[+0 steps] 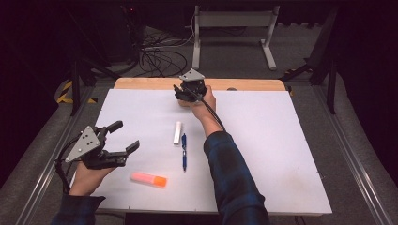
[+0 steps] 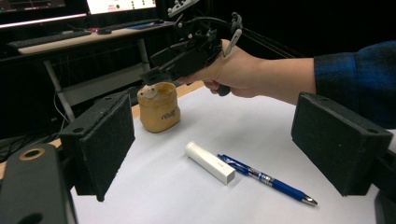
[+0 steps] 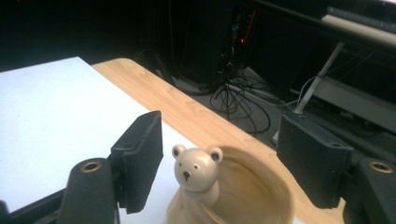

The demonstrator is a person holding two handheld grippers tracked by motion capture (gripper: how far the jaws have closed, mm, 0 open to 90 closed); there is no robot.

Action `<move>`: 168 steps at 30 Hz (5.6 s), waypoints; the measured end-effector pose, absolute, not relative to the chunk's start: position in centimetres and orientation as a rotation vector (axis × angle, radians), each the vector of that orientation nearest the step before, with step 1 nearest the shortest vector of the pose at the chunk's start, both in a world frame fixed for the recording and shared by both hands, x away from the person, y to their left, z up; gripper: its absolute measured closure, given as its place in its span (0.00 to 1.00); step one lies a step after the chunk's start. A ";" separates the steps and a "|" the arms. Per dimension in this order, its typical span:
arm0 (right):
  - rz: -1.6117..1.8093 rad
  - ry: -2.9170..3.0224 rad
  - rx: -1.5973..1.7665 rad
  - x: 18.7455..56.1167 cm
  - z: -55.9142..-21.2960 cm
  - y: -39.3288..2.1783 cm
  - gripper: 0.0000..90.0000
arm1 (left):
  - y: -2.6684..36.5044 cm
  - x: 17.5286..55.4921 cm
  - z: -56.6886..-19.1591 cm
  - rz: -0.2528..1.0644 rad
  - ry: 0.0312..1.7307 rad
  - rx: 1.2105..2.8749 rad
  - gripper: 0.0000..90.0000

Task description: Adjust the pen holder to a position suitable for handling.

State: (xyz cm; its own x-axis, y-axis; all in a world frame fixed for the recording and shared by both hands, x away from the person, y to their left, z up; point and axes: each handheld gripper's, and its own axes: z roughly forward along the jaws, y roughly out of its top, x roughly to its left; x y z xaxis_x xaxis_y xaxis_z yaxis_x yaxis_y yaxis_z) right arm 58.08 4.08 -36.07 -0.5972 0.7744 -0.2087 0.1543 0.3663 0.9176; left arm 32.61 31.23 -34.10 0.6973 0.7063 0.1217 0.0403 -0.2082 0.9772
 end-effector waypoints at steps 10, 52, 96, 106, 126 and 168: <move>1.222 2.011 0.785 58.8 -38.0 5.0 0.35 | 31.4 32.7 -34.2 0.671 0.601 1.681 0.16; 1.185 2.032 0.774 57.5 -39.0 4.1 0.73 | 31.2 33.0 -34.9 0.648 0.601 1.679 0.16; 1.338 2.007 0.789 40.2 -40.9 -4.8 0.73 | 28.8 33.4 -35.1 0.599 0.583 1.679 0.16; 1.349 2.003 0.805 38.5 -41.9 -5.5 0.72 | 28.6 33.4 -35.1 0.577 0.577 1.673 0.15; 1.356 1.999 0.789 37.7 -42.6 -5.8 0.65 | 29.3 33.4 -35.2 0.551 0.571 1.672 0.15; 1.674 1.968 0.702 36.6 -36.5 -15.3 0.00 | 29.5 33.5 -35.4 0.535 0.528 1.758 0.15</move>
State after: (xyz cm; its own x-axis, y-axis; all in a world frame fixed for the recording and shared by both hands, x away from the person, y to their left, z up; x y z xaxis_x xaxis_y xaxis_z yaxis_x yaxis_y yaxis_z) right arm 36.61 -15.34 -36.46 -0.7641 0.6448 -0.0187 0.0850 0.1294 0.9879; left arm 33.55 29.46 -35.38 0.7937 0.6026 0.0830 0.0750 -0.2324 0.9697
